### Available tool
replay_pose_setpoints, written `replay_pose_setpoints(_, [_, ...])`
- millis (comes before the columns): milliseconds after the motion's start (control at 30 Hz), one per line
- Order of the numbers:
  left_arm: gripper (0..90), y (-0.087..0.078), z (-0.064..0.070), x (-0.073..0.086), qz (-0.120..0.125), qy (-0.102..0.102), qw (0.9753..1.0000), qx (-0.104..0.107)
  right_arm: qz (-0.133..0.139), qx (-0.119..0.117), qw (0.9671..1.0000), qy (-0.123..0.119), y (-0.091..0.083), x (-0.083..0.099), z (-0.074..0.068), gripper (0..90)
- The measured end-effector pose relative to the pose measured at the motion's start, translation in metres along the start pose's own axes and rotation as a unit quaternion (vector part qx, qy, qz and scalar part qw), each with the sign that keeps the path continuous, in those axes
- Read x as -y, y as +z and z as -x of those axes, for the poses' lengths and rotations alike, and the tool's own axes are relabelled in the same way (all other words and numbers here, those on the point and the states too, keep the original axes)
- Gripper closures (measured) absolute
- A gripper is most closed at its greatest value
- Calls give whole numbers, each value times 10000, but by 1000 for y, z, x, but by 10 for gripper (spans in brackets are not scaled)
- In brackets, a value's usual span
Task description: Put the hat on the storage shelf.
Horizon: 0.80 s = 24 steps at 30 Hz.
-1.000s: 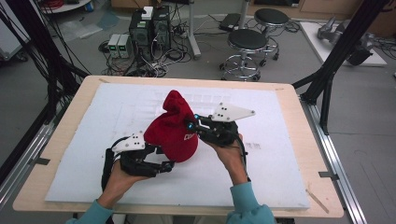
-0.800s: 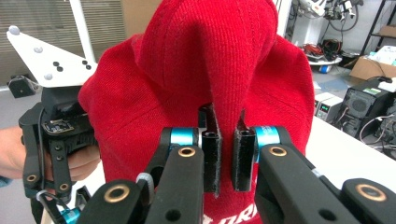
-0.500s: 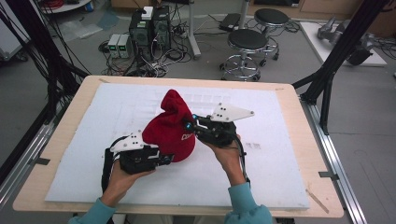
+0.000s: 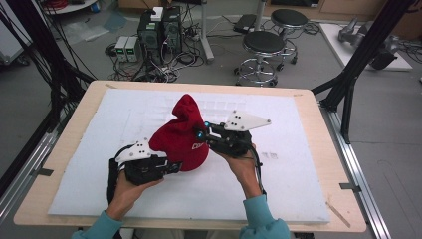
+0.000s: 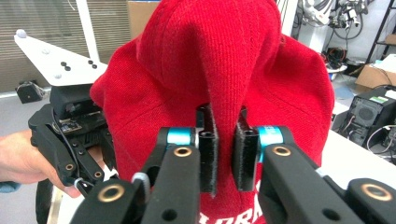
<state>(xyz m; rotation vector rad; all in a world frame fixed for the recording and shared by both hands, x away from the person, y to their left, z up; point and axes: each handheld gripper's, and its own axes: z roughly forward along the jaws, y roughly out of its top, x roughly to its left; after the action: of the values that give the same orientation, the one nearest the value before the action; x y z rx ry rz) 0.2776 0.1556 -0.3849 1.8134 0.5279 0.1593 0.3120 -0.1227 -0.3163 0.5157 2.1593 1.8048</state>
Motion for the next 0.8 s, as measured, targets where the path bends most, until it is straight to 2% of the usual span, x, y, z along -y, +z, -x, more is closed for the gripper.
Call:
replay_pose_setpoints(33, [854, 0, 0, 0, -1, -36, 10000, 4, 8, 24, 10000, -8, 0, 0, 0, 757])
replay_pose_setpoints(67, [854, -1, 0, 0, 0, -35, 10000, 3, 8, 24, 10000, -8, 0, 0, 0, 757])
replay_pose_setpoints(100, [854, -1, -1, 0, -20, 5, 10000, -17, 7, 44, 10000, -17, 1, 0, 0, 628])
replay_pose_setpoints(133, [854, -1, -1, 0, -20, 5, 10000, -17, 7, 44, 10000, -17, 1, 0, 0, 628])
replay_pose_setpoints(167, [854, -2, -1, -1, -19, 38, 10000, -40, -19, 66, 10000, 9, 1, 0, 0, 523])
replay_pose_setpoints(200, [855, -3, -1, -2, 10, 27, 10000, -55, -104, 269, 9996, 33, 3, 0, 0, 298])
replay_pose_setpoints(233, [855, -5, -2, -3, 28, 29, 10000, -75, -131, 397, 9991, 89, 3, 0, 1, 208])
replay_pose_setpoints(300, [855, -7, -4, -5, 67, 19, 9999, -117, -174, 576, 9982, 51, 3, 1, 0, 101])
replay_pose_setpoints(367, [854, -9, -6, -8, 117, 39, 9998, -170, -194, 590, 9981, 0, 2, 1, -1, 93])
replay_pose_setpoints(433, [855, -13, -9, -12, 146, 25, 9996, -223, -214, 650, 9976, -54, 0, 1, -2, 4])
replay_pose_setpoints(533, [854, -17, -13, -19, 174, 51, 9993, -323, -256, 668, 9974, -115, -7, 2, -1, 4])
replay_pose_setpoints(600, [854, -19, -13, -21, 189, 46, 9992, -349, -261, 717, 9971, -70, -13, 4, -1, 4])
replay_pose_setpoints(800, [854, -27, -29, -42, 208, 191, 9976, -628, -232, 984, 9949, 30, -36, 15, 5, 4])
